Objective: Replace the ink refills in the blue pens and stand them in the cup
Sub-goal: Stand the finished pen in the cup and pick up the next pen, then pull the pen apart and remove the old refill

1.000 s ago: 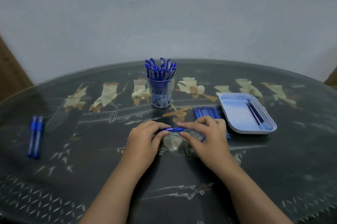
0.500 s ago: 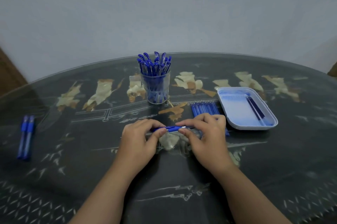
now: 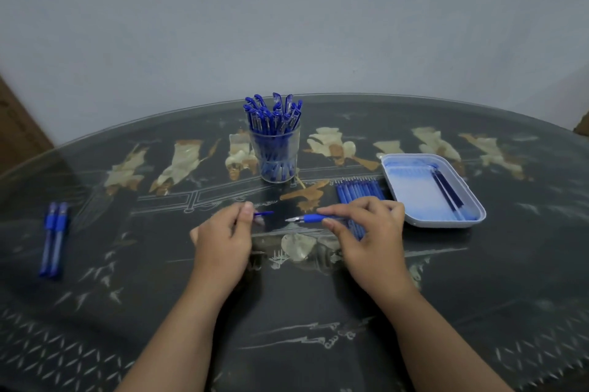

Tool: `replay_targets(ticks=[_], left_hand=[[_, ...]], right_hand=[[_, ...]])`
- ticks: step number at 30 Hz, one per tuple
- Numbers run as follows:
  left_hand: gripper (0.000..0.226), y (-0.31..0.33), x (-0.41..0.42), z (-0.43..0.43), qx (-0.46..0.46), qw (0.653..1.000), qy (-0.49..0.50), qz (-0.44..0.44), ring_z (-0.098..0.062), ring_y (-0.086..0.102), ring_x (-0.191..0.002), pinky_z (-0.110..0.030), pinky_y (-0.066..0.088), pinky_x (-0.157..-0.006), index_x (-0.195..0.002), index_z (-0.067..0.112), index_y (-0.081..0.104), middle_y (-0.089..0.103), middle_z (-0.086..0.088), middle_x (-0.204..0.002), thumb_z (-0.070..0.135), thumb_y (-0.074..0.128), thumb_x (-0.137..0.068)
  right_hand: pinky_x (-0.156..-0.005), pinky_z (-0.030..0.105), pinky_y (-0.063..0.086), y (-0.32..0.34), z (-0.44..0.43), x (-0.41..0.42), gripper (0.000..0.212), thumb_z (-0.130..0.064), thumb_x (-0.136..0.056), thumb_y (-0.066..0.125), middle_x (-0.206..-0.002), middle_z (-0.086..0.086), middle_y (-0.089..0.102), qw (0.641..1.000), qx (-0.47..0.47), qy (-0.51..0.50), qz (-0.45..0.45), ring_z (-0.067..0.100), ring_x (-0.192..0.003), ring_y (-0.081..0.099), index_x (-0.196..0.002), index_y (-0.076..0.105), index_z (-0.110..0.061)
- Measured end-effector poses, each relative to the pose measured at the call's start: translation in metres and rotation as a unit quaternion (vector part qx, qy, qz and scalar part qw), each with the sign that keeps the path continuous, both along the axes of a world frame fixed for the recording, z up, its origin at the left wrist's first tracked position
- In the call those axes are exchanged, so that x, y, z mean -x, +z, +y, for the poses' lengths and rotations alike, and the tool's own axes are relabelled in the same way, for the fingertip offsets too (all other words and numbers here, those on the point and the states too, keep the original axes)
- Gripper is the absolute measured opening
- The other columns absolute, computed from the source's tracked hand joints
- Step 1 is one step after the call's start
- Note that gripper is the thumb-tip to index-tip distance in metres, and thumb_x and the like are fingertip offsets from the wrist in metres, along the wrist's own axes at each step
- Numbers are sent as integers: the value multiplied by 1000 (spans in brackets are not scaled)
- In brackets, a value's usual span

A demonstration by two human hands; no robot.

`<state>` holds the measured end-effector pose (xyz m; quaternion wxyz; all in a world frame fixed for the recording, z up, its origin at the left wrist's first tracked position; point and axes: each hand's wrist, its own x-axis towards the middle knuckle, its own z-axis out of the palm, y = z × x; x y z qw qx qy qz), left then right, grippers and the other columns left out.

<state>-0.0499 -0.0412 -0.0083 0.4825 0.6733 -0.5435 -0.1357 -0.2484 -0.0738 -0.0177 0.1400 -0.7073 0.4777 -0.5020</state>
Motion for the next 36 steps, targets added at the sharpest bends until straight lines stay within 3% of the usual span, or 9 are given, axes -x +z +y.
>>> replay_targets(ticks=[4,9,15,18,21,23,27,33,36], left_hand=[[19,1,7,-3,-49,992,20,-114,-1,50,-94,-27,14,-78,-83,36,56,59,21,-88,32,47,-99],[10,-4,4,-6,-104,977,-5,-188,4,36,-103,-29,13,-79,-91,43,58,50,33,-96,33,56,-94],[20,0,7,-2,-44,986,-51,-152,5,43,-112,-27,15,-87,-99,45,59,58,31,-103,36,69,-83],[26,2,8,0,28,987,-115,-109,3,52,-109,-38,30,-99,-98,44,61,65,26,-100,49,67,-73],[29,1,7,-3,59,987,-124,-81,-3,60,-98,-54,44,-91,-99,40,62,66,24,-97,54,63,-74],[26,0,7,-5,58,988,-121,-79,-1,59,-91,-56,45,-87,-98,39,61,63,30,-98,54,58,-77],[28,1,11,-4,49,988,-108,-100,-3,58,-86,-57,42,-89,-83,35,65,61,28,-74,54,45,-86],[27,4,13,-1,40,987,-136,-71,-3,61,-98,-53,43,-95,-102,45,57,63,28,-99,56,59,-77],[23,3,12,-3,48,987,-128,-81,-7,60,-92,-56,45,-89,-98,40,59,64,23,-88,56,48,-85]], right_hand=[[-87,11,30,-1,0,-3,18,-30,-81,76,-81,-14,53,1000,-6,4,1,15,-96,35,-95,74,-42],[-90,23,33,-1,-2,-2,17,-33,-81,75,-85,-14,53,999,-24,13,20,14,-100,34,-95,73,-43],[-90,18,30,0,-3,-2,17,-35,-81,74,-86,-13,57,999,-40,20,20,13,-98,33,-95,73,-44],[-90,10,26,1,-4,-2,17,-35,-81,74,-86,-11,58,999,-38,15,31,16,-98,35,-95,73,-44],[-88,10,25,1,-3,-3,15,-37,-81,74,-84,-10,57,999,-34,21,36,17,-97,35,-94,73,-45],[-87,9,24,1,-2,-3,16,-37,-81,74,-83,-9,57,999,-30,26,38,17,-96,36,-94,72,-46],[-86,12,24,2,-2,-3,15,-39,-83,71,-87,-9,60,998,-40,33,41,18,-97,37,-95,70,-47],[-86,8,23,4,-2,-2,16,-40,-84,69,-88,-8,60,997,-48,33,40,18,-98,37,-95,66,-51],[-85,14,27,4,-1,-3,16,-40,-84,70,-87,-8,59,997,-55,36,35,16,-97,35,-95,67,-51]])
